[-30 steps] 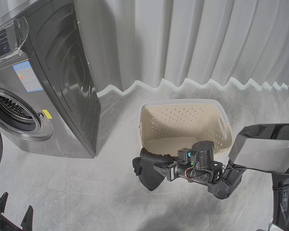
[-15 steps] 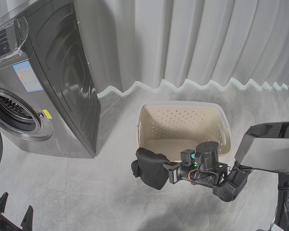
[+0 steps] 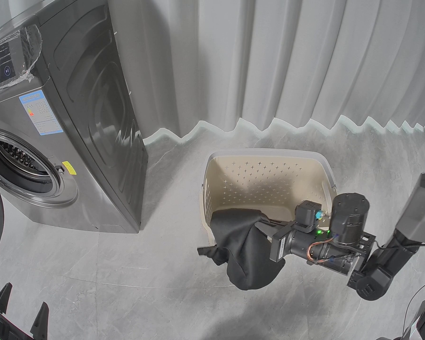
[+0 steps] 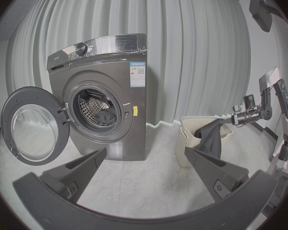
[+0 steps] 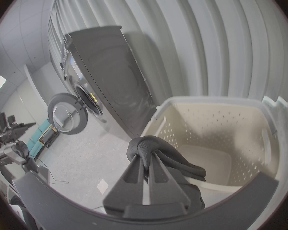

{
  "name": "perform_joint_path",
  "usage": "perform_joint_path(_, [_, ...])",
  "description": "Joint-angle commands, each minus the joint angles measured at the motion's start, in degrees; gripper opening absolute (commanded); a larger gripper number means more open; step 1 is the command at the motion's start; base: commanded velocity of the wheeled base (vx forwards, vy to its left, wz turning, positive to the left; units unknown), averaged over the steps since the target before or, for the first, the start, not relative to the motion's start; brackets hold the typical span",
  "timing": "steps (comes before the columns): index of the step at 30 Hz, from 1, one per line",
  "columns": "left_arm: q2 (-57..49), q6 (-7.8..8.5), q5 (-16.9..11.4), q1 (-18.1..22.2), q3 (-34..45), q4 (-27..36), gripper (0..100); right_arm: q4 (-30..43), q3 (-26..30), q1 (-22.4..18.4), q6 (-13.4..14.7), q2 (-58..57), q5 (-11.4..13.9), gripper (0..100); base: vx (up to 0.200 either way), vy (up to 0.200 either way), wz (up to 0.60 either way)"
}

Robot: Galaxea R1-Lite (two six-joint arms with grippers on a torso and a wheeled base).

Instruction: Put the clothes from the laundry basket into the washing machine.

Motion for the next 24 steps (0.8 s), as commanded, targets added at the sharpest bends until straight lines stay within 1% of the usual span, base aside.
perform_joint_path(1, [-0.8,-0.15,0.1,0.0,0.8,0.0,100,-3.1,5.0,2.1,0.1,-13.4,0.2,0,0.0,0.0,0.0])
perform_joint_path(3, [-0.8,-0.59,0.1,0.0,0.8,0.0,100,-3.9,6.8,3.1,0.0,-17.0,0.2,0,0.0,0.0,0.0])
perform_joint_path(5, [-0.8,-0.77,0.1,0.0,0.8,0.0,100,-4.6,7.3,3.9,-0.1,-20.1,0.3,0,0.0,0.0,0.0])
perform_joint_path(7, [-0.8,-0.86,0.2,0.0,0.8,0.0,100,-3.9,6.8,3.6,-0.7,-22.0,0.2,0,0.0,0.0,0.0])
perform_joint_path(8, [-0.8,-0.94,0.2,0.0,0.8,0.0,100,-3.4,6.7,3.6,-1.6,-23.3,0.3,0,0.0,0.0,0.0])
perform_joint_path(10, [-0.8,-0.68,0.2,0.0,0.8,0.0,100,-3.0,5.7,3.6,-1.9,-25.5,0.3,0,0.0,0.0,0.0])
perform_joint_path(12, [-0.8,-0.77,0.2,0.0,0.8,0.0,100,-2.6,5.6,3.9,-1.9,-26.5,0.4,0,0.0,0.0,0.0])
perform_joint_path(15, [-0.8,-0.86,0.2,0.0,0.8,0.0,100,-2.5,3.5,4.1,-1.9,-29.0,0.5,0,0.0,0.0,0.0])
perform_joint_path(21, [-0.8,-0.86,0.2,0.0,0.8,0.0,100,-1.9,4.0,4.2,-1.9,-30.6,0.6,0,0.0,0.0,0.0])
perform_joint_path(22, [-0.8,-1.12,0.3,0.0,0.8,0.0,100,-1.9,3.9,4.2,-1.9,-30.6,0.6,0,0.0,0.2,0.0])
perform_joint_path(24, [-0.8,-1.12,0.3,0.0,0.8,0.0,100,-1.9,3.5,4.2,-1.9,-30.6,0.6,0,0.0,0.2,0.0])
